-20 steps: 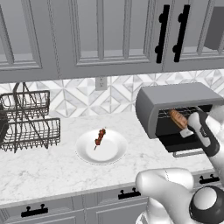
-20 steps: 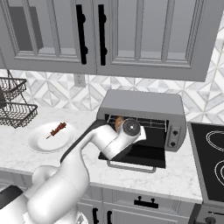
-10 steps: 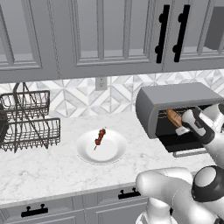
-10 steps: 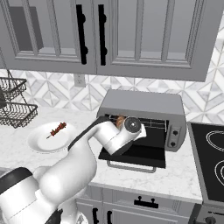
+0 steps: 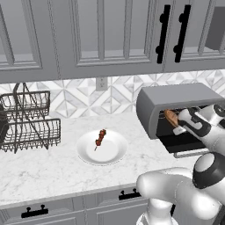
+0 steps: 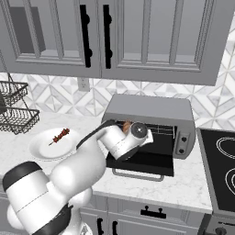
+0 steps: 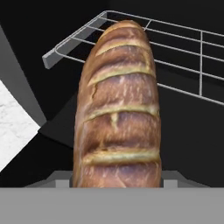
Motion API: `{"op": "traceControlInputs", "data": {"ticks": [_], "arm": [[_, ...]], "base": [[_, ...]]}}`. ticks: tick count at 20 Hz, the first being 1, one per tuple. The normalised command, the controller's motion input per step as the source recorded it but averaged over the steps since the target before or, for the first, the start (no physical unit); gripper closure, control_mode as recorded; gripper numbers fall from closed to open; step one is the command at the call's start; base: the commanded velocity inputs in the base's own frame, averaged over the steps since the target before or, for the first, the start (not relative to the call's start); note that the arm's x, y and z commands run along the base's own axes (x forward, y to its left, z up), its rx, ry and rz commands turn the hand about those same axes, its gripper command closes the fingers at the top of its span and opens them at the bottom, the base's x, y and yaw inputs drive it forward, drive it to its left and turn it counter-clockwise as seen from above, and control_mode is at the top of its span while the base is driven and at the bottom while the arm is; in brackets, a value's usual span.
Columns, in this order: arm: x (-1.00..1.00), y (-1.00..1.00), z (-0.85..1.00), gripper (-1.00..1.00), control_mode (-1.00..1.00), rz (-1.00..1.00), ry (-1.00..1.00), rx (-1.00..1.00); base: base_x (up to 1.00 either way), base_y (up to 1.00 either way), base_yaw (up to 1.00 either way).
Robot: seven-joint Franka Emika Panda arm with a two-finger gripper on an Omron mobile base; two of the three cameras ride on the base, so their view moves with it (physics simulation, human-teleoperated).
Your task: Pick up the kebab skewer and baguette bread, and place them inside the toaster oven. Close the toaster oven door and start by setting the timer.
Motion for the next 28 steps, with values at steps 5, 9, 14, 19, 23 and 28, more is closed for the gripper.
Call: {"op": "traceControlInputs", "data": {"ticks": [5,9,14,19,23,28], "arm": [[0.39,0.00,0.00,1.00,-1.00,0.00,0.00,0.00],[0.28,0.00,-0.04,1.00,-1.00,0.00,0.00,0.00],[0.14,0.00,-0.20,1.00,-1.00,0.00,-0.02,0.00],[0.18,0.00,0.00,1.00,-1.00,-0.01,-0.14,0.00],[0.29,0.00,0.00,1.00,-1.00,-0.02,-0.02,0.00],[0.36,0.00,0.14,1.00,-1.00,-0.03,0.00,0.00]], "base": [[0.00,0.00,0.00],[0.00,0.00,0.00],[0.00,0.00,0.00],[0.00,0.00,0.00],[0.00,0.00,0.00],[0.00,0.00,0.00]]}}
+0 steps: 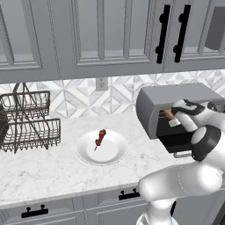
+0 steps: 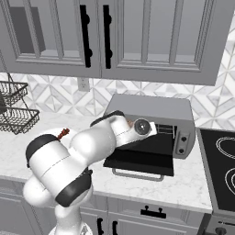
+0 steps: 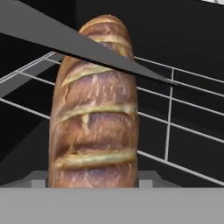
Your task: Pick up the kebab skewer and baguette bread, and place them inside the toaster oven. Close the toaster oven door and start by setting the timer.
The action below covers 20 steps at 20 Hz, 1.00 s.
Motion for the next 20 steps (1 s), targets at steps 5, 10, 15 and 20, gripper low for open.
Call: {"op": "traceControlInputs", "data": {"ticks": [5,10,15,20], "arm": [[0.30,0.00,0.09,1.00,-1.00,-0.01,0.00,0.00],[0.15,0.00,0.04,1.00,-1.00,-0.01,0.00,0.00],[0.00,0.00,0.00,1.00,-1.00,0.00,0.00,0.00],[0.00,0.00,0.00,-1.00,-1.00,0.00,0.00,0.00]], "base": [[0.00,0.00,0.00],[0.00,0.00,0.00],[0.00,0.00,0.00],[0.00,0.00,0.00]]}}
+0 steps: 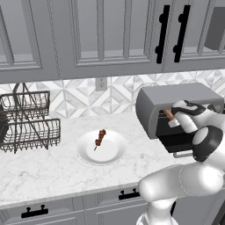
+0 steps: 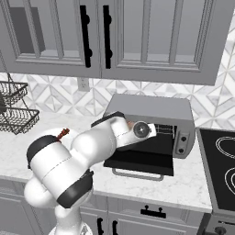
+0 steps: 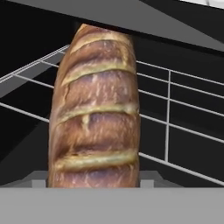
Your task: Pick up the kebab skewer and baguette bread, and place them inside the toaster oven. Close the toaster oven door and start by setting the timer.
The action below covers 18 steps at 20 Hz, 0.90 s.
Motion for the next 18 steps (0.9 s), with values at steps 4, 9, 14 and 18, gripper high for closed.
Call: {"op": "traceControlInputs", "data": {"ticks": [4,9,14,18], "arm": [[0.00,0.00,0.00,-1.00,-1.00,0.00,0.00,0.00],[-0.02,0.00,0.00,-1.00,-1.00,0.00,0.00,0.00],[-0.03,0.00,0.56,-1.00,-1.00,0.00,0.00,0.03],[-0.07,0.00,0.65,-1.00,-1.00,0.00,0.01,0.03]], "base": [[0.00,0.00,0.00],[0.00,0.00,0.00],[0.00,0.00,0.00],[0.00,0.00,0.00]]}}
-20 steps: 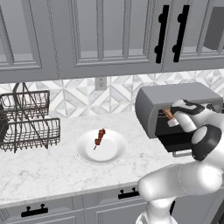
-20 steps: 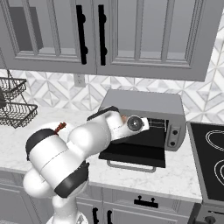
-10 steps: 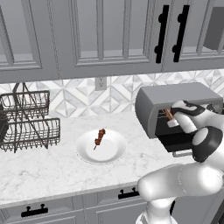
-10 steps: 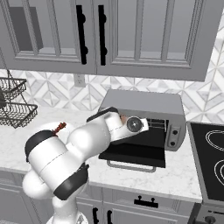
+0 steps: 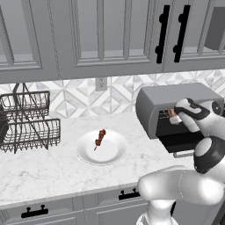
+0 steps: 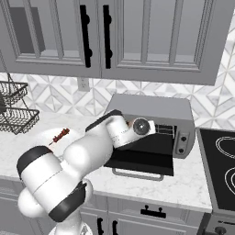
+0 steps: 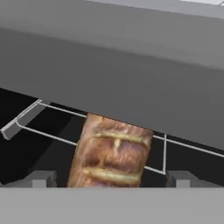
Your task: Pick up the kebab skewer and baguette bread, and place them inside the toaster oven. Close the toaster oven door and start by setting the timer.
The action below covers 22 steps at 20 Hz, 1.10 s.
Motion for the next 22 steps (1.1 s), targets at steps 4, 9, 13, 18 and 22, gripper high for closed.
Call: {"op": "traceControlInputs", "data": {"ticks": [4,9,13,18,22], "arm": [[-0.54,-0.23,0.09,-1.00,-1.00,0.00,0.00,0.03],[-0.98,-0.34,-0.05,-1.00,-1.00,0.00,-0.02,0.03],[-0.35,-0.03,-0.19,-1.00,-1.00,0.02,-0.04,0.00],[0.00,0.14,-0.24,-1.00,-1.00,0.08,-0.13,0.00],[0.00,0.01,0.00,-1.00,-1.00,0.05,-0.21,0.02]], "base": [[0.00,0.00,0.00],[0.00,0.00,0.00],[0.00,0.00,0.00],[0.00,0.00,0.00],[0.00,0.00,0.00]]}}
